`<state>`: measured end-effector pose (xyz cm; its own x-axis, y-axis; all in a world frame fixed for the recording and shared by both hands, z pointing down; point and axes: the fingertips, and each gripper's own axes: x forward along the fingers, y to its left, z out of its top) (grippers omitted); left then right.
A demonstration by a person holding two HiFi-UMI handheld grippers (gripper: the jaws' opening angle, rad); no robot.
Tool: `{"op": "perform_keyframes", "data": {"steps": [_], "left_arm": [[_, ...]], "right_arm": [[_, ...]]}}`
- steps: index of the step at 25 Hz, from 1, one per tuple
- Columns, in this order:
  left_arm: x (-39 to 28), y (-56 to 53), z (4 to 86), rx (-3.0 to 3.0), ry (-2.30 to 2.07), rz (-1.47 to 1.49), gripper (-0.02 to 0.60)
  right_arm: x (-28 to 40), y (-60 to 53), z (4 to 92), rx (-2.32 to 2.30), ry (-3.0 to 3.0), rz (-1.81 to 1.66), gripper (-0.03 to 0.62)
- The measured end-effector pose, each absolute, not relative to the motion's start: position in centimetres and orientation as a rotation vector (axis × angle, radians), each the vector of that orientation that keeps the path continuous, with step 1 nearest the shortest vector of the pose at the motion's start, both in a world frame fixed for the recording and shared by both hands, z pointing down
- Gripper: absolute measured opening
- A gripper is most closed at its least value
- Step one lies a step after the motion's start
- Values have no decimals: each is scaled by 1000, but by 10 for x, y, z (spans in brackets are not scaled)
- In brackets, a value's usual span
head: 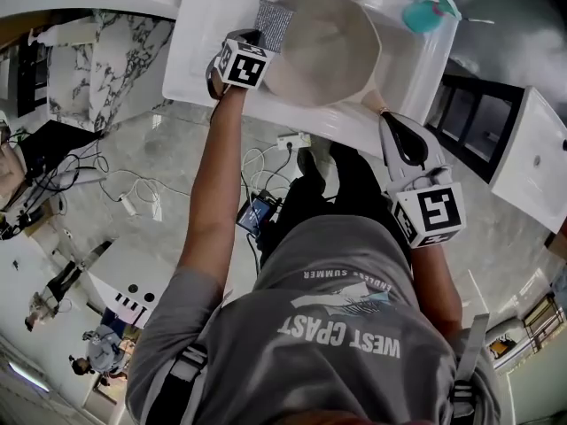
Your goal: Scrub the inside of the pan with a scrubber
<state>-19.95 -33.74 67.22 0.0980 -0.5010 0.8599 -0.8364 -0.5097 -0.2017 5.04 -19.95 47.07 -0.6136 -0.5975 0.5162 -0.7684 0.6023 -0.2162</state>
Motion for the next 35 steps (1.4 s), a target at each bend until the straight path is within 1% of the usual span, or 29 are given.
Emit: {"op": "perform_keyframes", "data": {"steps": [9, 16, 19, 22, 27, 31, 35], "left_arm": [[-140, -337, 714, 2086, -1042, 1740, 11], [-108, -298, 754, 2068, -746, 1880, 12], [-83, -285, 759, 2117, -652, 1864, 12], [-55, -276, 755, 2175, -599, 1785, 12], [-22, -287, 746, 2245, -622, 1637, 12], [-23, -318, 735, 2277, -729, 1597, 12], [-51, -355, 730, 2250, -840, 1638, 12]], "right_arm": [[71, -206, 481, 1144, -2416, 633, 2], [82, -210, 485, 1182, -2398, 648, 2], [81, -212, 486, 1184, -2400, 653, 2], [78, -212, 485, 1178, -2402, 656, 2], [80, -214, 487, 1190, -2387, 662, 2], [80, -214, 492, 1187, -2365, 670, 2], [76, -216, 498, 1174, -2356, 676, 2]]}}
